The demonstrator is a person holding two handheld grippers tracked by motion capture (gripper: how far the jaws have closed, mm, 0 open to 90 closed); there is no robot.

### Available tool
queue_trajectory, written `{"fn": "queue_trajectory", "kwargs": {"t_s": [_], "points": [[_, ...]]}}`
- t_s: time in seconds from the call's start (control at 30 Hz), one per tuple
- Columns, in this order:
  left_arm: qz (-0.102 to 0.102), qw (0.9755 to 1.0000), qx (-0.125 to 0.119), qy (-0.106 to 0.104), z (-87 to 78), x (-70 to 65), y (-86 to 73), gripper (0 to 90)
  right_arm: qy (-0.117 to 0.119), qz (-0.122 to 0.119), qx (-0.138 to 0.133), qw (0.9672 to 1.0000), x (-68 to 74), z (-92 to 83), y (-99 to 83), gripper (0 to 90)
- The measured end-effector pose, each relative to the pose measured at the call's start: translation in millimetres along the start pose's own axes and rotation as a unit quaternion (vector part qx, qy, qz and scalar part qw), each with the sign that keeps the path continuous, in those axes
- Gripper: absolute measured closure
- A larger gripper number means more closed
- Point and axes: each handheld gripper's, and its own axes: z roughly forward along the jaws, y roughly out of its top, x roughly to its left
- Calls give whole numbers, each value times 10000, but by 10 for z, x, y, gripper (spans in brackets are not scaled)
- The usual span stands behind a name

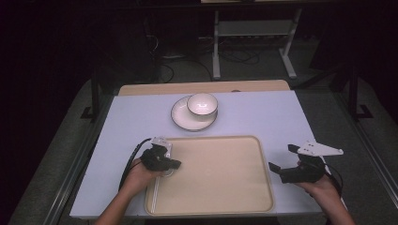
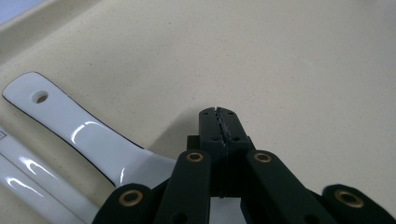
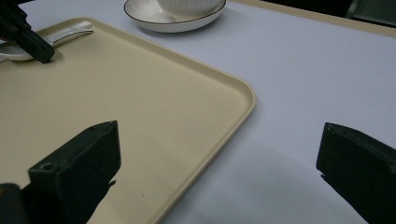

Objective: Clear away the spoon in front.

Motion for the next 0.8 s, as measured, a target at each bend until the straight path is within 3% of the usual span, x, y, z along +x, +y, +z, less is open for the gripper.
{"fn": "queue_trajectory", "kwargs": {"t_s": [0.23,0.37,0.8], "points": [[31,9999,-151,28,-47,15,20,895,4,-18,19,10000,-5,9,-5,0],[-11,9996,-277,88,-100,40,36,850,15,-29,40,10000,-3,15,-5,0],[-154,9974,-668,218,-242,164,222,441,12,-28,31,10000,3,20,-1,0]]}}
